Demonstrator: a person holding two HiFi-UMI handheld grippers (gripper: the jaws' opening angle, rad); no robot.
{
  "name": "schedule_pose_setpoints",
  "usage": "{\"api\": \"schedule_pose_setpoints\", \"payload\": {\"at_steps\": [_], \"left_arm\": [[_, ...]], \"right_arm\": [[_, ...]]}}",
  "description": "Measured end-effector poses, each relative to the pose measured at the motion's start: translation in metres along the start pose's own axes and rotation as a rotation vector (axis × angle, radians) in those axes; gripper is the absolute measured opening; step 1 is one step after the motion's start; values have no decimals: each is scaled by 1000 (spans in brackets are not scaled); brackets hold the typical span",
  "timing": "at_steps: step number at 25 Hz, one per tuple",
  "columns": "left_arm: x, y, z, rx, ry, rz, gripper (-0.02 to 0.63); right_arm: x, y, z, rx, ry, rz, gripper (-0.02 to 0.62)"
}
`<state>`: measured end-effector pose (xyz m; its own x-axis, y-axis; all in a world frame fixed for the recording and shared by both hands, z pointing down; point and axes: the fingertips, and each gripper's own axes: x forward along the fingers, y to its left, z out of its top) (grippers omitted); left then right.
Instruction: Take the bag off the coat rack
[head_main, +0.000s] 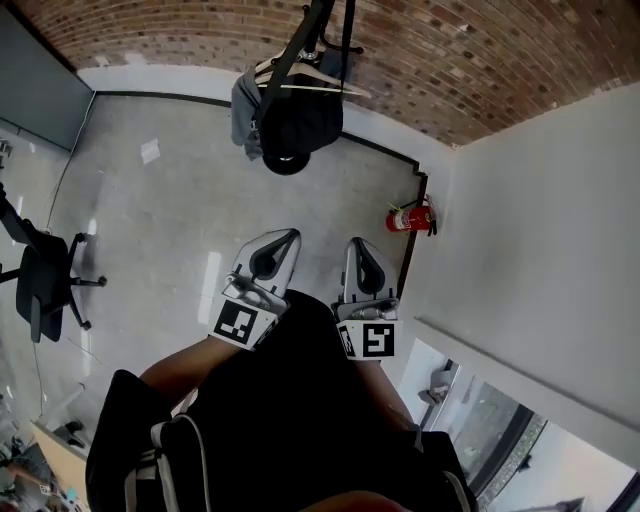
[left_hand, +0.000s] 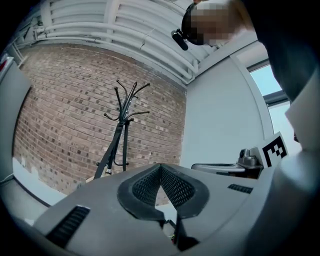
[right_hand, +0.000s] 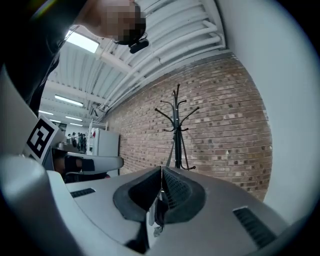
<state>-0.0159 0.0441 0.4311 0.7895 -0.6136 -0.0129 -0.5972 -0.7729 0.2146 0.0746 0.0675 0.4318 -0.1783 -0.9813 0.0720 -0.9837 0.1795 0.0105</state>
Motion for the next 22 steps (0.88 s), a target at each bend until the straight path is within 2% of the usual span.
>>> {"api": "schedule_pose_setpoints", "payload": {"at_steps": [9,16,22], "left_arm": [[53,61,8,-52,-2,7,18],[81,106,18,-74,-23,2,20],[107,127,19,-73,-17,-2,20]], "right_arm": [[86,11,-6,-28,78,97,21],[135,2,-3,-35,91,59,20],[151,-5,-5,-62,110,30,21]]}}
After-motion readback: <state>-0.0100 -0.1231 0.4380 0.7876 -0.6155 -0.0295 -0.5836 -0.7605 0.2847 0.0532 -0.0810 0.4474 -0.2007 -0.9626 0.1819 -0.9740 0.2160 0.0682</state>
